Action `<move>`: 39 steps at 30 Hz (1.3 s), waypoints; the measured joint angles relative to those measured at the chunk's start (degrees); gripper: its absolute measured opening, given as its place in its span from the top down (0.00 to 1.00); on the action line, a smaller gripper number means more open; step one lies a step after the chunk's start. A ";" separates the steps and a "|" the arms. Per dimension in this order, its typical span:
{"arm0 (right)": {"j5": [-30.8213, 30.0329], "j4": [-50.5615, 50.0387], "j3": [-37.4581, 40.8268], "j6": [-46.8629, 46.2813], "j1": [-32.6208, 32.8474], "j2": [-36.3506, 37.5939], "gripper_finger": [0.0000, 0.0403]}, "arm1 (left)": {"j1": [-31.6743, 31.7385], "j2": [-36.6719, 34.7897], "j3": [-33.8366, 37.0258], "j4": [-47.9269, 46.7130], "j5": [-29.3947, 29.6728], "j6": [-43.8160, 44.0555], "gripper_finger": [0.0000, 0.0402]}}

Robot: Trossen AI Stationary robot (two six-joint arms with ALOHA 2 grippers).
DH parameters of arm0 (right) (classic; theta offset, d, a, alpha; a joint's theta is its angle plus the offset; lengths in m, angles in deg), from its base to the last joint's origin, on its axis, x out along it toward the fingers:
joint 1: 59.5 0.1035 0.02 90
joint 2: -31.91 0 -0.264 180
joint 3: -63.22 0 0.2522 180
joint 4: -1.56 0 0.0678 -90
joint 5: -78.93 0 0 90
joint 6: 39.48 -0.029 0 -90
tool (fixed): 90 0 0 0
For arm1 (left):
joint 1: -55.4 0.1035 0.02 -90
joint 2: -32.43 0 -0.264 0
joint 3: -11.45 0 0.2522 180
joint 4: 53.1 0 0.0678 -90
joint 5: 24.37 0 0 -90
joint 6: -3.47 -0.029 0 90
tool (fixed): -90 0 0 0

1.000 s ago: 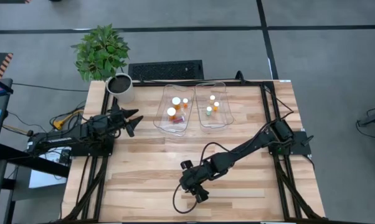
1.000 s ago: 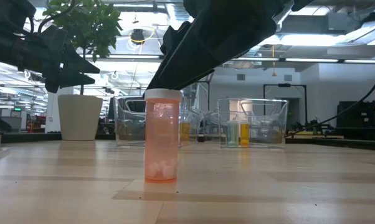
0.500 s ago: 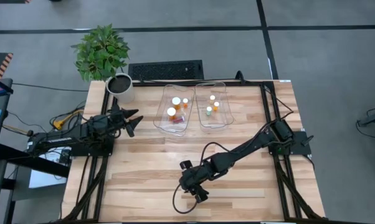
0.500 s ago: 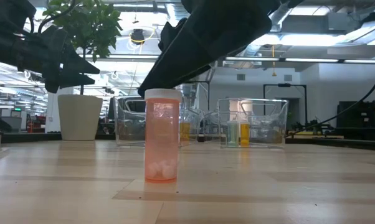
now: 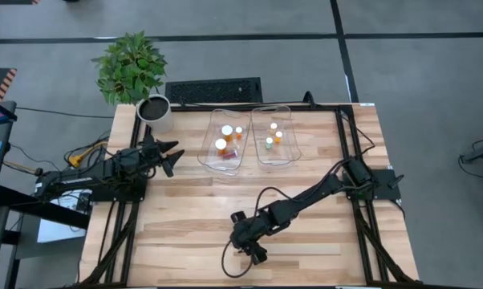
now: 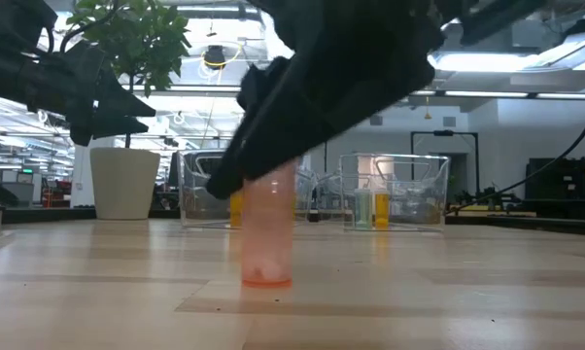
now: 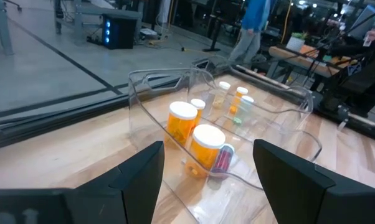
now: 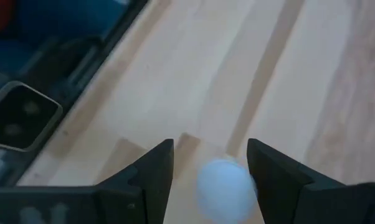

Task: Pick and place medicine bottles into bin by pill shape (circle, oval)
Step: Put the pink tablet bottle into the right transparent bin

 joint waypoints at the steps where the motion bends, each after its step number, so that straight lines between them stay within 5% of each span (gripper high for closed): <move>1: 0.00 -0.78 0.00 0.02 -0.04 0.13 0.48 | 0.00 -0.03 0.00 0.02 -0.02 0.00 0.40; 22: -0.24 -7.94 -2.45 1.69 -0.89 1.73 0.49 | 0.00 -0.06 0.00 -0.07 0.11 -0.26 0.40; 39: -0.22 -8.61 -2.38 1.60 -0.89 1.70 0.71 | 0.00 -0.06 0.00 -0.11 0.11 -0.28 0.40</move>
